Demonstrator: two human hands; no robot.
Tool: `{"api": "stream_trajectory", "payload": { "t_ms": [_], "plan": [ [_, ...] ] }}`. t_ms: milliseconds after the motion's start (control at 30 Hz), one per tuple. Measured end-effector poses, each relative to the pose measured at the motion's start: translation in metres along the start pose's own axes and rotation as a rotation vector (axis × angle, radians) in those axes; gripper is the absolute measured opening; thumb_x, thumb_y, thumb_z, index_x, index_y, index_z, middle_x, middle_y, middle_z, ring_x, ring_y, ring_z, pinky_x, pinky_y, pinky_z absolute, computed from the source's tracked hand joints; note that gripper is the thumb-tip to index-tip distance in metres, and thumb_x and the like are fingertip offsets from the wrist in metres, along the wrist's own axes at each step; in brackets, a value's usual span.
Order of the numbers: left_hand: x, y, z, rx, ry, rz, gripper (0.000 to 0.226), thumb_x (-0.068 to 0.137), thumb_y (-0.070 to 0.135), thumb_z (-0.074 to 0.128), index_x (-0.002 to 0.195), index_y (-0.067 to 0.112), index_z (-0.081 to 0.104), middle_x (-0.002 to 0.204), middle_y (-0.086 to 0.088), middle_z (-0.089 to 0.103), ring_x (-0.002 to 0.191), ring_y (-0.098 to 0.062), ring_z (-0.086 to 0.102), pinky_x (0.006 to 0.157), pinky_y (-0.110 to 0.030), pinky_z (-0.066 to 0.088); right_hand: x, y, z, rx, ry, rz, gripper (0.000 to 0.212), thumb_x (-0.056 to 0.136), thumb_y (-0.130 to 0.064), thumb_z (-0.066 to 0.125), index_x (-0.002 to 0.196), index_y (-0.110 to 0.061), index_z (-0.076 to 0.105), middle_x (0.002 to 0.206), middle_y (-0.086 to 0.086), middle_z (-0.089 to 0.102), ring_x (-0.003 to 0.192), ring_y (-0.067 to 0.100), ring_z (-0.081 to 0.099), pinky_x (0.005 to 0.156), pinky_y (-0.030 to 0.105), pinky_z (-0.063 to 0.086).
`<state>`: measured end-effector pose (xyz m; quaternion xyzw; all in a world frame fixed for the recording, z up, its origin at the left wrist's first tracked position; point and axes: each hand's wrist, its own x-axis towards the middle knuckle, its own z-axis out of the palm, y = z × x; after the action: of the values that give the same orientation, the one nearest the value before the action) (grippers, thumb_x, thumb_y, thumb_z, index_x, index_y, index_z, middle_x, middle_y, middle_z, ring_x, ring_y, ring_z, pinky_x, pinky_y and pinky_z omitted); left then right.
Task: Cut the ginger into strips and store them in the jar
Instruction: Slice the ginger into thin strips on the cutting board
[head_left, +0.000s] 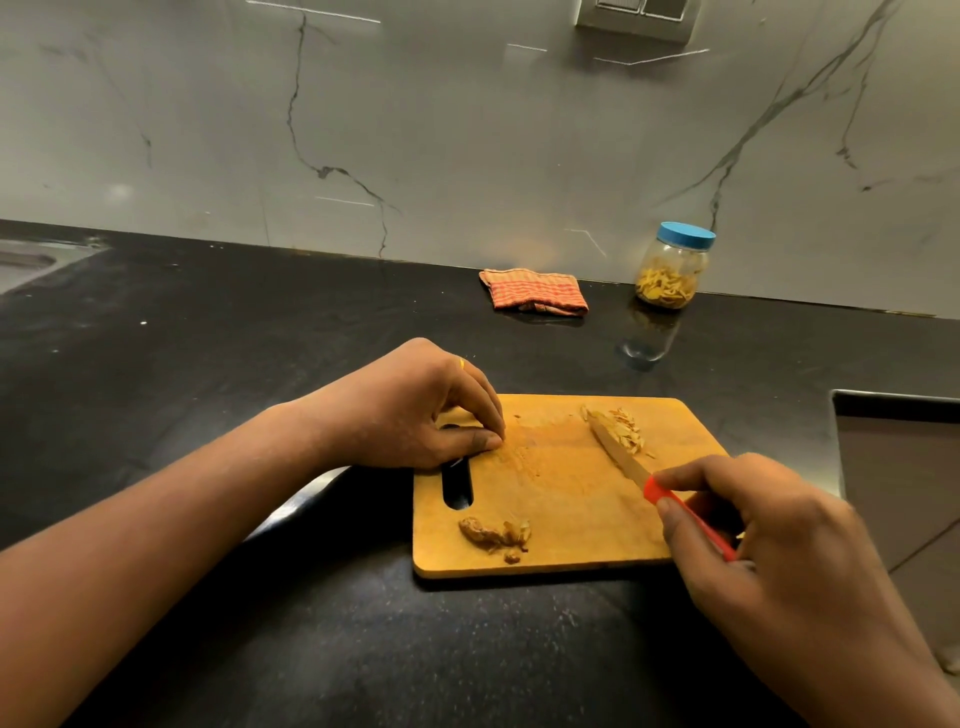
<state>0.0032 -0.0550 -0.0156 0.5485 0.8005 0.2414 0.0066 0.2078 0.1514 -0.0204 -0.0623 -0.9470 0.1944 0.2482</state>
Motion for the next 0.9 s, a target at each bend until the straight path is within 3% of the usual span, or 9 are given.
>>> {"api": "stream_trajectory", "payload": {
  "t_ms": [133, 367, 567, 767, 833, 900],
  "plan": [
    [-0.001, -0.004, -0.002, 0.035, 0.028, -0.013, 0.016, 0.089, 0.027, 0.071, 0.103, 0.027, 0.078, 0.106, 0.017, 0.071, 0.097, -0.001, 0.066, 0.086, -0.024, 0.056, 0.003, -0.018, 0.004, 0.002, 0.024, -0.042, 0.016, 0.077, -0.02, 0.072, 0.089, -0.028, 0.069, 0.074, -0.013, 0.056, 0.072, 0.004, 0.057, 0.055, 0.016, 0.045],
    [-0.001, -0.005, -0.002, 0.056, 0.043, -0.028, 0.016, 0.089, 0.025, 0.071, 0.103, 0.026, 0.078, 0.104, 0.015, 0.072, 0.095, -0.002, 0.067, 0.085, -0.024, 0.057, 0.013, -0.044, 0.026, -0.004, -0.089, -0.127, 0.018, 0.086, -0.029, 0.065, 0.103, -0.031, 0.064, 0.085, -0.016, 0.054, 0.074, 0.0, 0.053, 0.061, 0.016, 0.047],
    [-0.001, -0.006, -0.002, 0.06, 0.046, -0.024, 0.015, 0.089, 0.025, 0.071, 0.102, 0.026, 0.078, 0.104, 0.015, 0.072, 0.094, -0.002, 0.067, 0.085, -0.023, 0.056, 0.014, -0.027, 0.022, -0.025, -0.06, -0.064, 0.012, 0.083, -0.028, 0.067, 0.095, -0.03, 0.066, 0.079, -0.014, 0.057, 0.071, 0.0, 0.054, 0.06, 0.013, 0.041],
    [-0.002, -0.006, -0.001, 0.053, 0.052, -0.02, 0.015, 0.089, 0.024, 0.071, 0.101, 0.025, 0.078, 0.103, 0.014, 0.072, 0.094, -0.003, 0.067, 0.085, -0.024, 0.056, 0.018, -0.013, 0.01, -0.021, -0.024, 0.005, 0.012, 0.083, -0.025, 0.067, 0.095, -0.027, 0.067, 0.081, -0.011, 0.059, 0.073, 0.006, 0.056, 0.065, 0.033, 0.052],
    [-0.001, -0.006, -0.001, 0.055, 0.052, -0.019, 0.015, 0.089, 0.024, 0.071, 0.101, 0.025, 0.078, 0.103, 0.014, 0.072, 0.094, -0.003, 0.067, 0.085, -0.024, 0.056, 0.02, -0.019, 0.01, -0.001, -0.016, -0.012, 0.012, 0.083, -0.026, 0.067, 0.095, -0.027, 0.067, 0.081, -0.012, 0.059, 0.074, 0.006, 0.056, 0.066, 0.031, 0.052],
    [-0.001, -0.006, -0.001, 0.057, 0.051, -0.02, 0.015, 0.089, 0.025, 0.071, 0.102, 0.026, 0.078, 0.104, 0.015, 0.071, 0.095, -0.002, 0.067, 0.085, -0.024, 0.056, 0.021, -0.03, 0.013, 0.013, -0.02, -0.059, 0.012, 0.083, -0.027, 0.067, 0.095, -0.028, 0.067, 0.081, -0.014, 0.058, 0.074, 0.002, 0.055, 0.064, 0.02, 0.048]
  ]
}}
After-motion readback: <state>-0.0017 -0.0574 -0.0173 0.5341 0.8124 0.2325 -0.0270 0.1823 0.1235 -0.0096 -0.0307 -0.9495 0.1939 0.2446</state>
